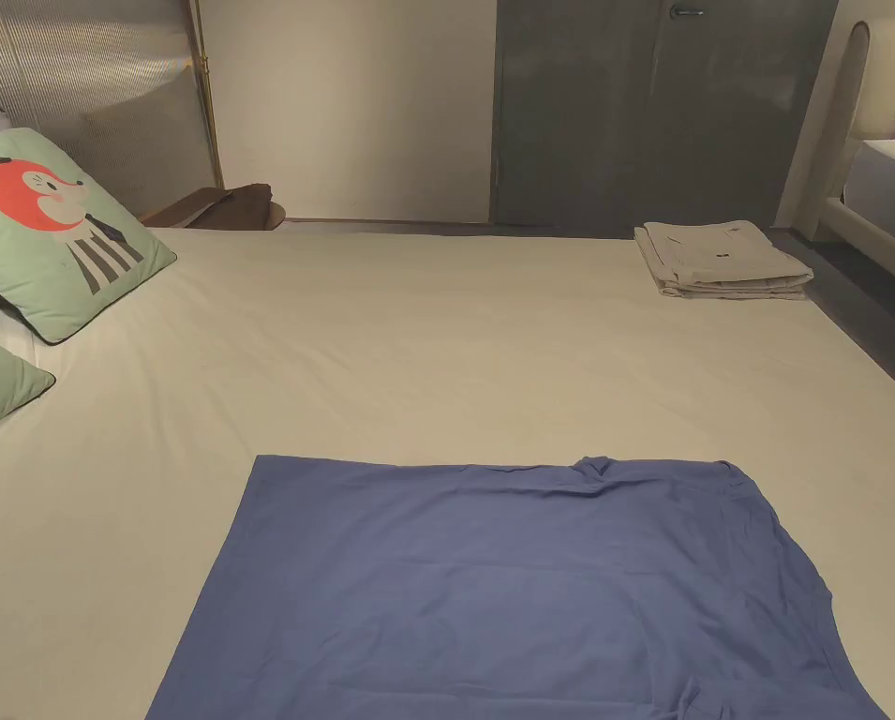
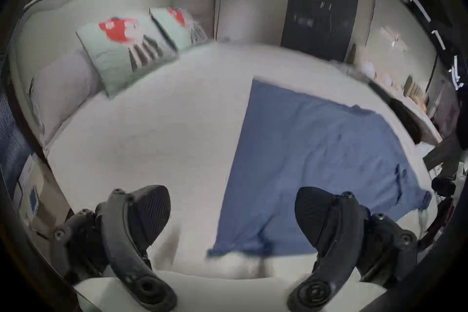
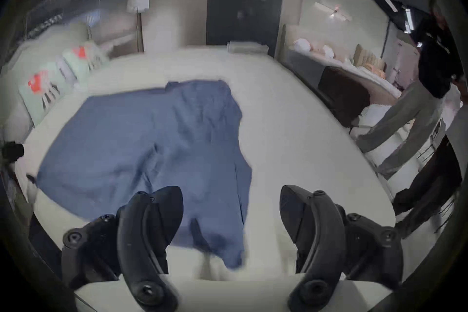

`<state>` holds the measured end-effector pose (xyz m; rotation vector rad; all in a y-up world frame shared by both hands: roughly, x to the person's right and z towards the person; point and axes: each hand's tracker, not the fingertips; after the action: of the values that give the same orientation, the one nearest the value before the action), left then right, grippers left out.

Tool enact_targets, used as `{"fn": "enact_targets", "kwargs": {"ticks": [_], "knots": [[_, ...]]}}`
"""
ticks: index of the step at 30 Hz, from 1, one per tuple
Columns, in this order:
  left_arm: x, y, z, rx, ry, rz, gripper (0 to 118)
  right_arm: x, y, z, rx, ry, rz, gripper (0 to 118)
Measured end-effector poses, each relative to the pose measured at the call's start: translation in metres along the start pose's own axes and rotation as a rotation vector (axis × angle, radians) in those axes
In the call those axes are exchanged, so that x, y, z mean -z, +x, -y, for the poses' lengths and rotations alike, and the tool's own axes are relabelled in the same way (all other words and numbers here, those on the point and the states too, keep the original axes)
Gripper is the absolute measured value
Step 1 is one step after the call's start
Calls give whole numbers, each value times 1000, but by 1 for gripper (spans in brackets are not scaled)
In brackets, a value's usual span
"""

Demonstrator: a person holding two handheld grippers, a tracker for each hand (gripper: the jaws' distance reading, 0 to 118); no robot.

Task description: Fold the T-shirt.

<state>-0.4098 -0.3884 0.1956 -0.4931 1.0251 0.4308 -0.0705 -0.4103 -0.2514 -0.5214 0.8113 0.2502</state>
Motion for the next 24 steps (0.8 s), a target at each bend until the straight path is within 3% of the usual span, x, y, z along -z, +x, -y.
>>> {"fn": "enact_targets", "kwargs": {"ticks": [3, 5, 6, 9, 10, 11, 17, 24], "knots": [[-4, 23, -19, 53, 151, 19, 101, -10, -16, -22, 20, 163, 9, 83], [-8, 39, -30, 98, 221, 37, 92, -6, -24, -33, 23, 235, 7, 77], [-9, 48, -35, 123, 250, 40, 80, -5, -30, -38, 28, 267, 1, 68], [-7, 73, -47, 155, 267, 48, 26, 4, -45, -54, 64, 275, -6, 9], [-7, 77, -49, 158, 272, 51, 9, 6, -49, -56, 74, 284, 1, 1], [-3, 79, -50, 158, 281, 57, 3, 8, -52, -58, 78, 285, 3, 0], [0, 68, -52, 112, 215, 103, 0, 12, -63, -64, 67, 263, -40, 0], [10, 16, -30, 47, -73, 93, 4, 9, -65, -57, 48, 231, -54, 0]]}}
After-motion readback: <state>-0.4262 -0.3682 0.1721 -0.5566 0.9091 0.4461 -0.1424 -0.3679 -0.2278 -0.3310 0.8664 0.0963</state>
